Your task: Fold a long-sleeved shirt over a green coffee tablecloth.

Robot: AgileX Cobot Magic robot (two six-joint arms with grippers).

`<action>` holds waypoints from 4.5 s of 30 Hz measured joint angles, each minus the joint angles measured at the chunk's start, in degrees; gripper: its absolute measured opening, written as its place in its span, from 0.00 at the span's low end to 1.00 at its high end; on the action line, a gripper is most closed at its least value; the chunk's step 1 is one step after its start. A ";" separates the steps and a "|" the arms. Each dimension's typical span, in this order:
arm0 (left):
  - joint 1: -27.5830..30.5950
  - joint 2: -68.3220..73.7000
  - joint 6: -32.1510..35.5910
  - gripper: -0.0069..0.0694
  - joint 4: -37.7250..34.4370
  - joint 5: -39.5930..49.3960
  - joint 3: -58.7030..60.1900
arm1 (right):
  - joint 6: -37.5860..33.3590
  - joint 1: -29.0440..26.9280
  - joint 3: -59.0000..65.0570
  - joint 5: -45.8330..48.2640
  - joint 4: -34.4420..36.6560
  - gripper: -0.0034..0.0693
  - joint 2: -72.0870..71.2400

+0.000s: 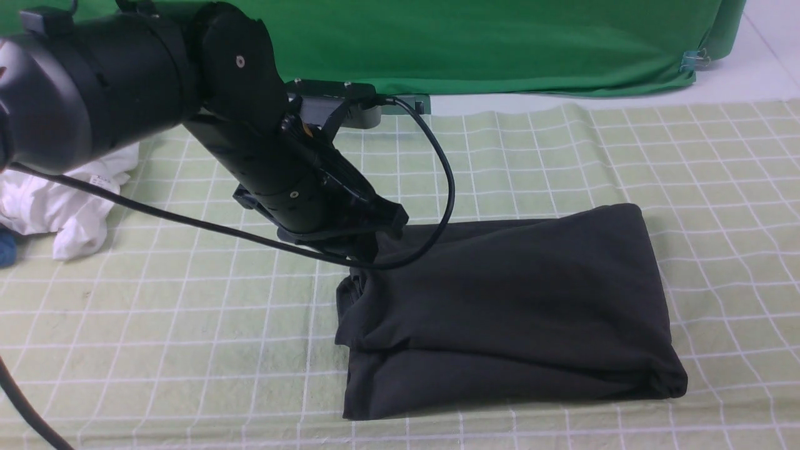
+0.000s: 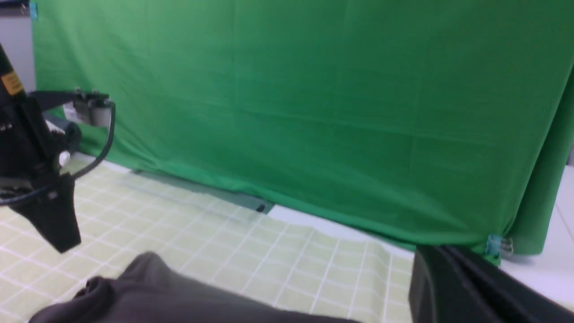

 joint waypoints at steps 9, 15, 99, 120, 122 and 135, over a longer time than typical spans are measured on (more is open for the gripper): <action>0.00 0.00 0.06 0.28 0.00 0.05 0.00 | 0.06 0.00 0.13 -1.59 0.00 0.10 0.05; 0.00 0.00 0.06 0.24 0.00 0.00 0.00 | 0.06 0.00 0.13 -1.65 0.00 0.12 0.05; 0.00 -78.01 2.02 0.11 1.53 -38.44 50.15 | 0.16 -19.61 26.36 -1.73 -2.84 0.30 -11.66; 6.52 -85.96 0.50 0.11 13.05 -47.54 59.10 | 0.16 -19.61 26.36 -1.73 -2.84 0.37 -11.66; 10.53 -88.93 -0.59 0.11 13.56 -47.60 61.45 | 0.16 -19.61 26.36 -1.73 -2.84 0.37 -11.66; 25.88 -96.11 -8.70 0.11 13.02 -45.51 74.48 | 0.16 -19.61 26.36 -1.74 -2.84 0.37 -11.66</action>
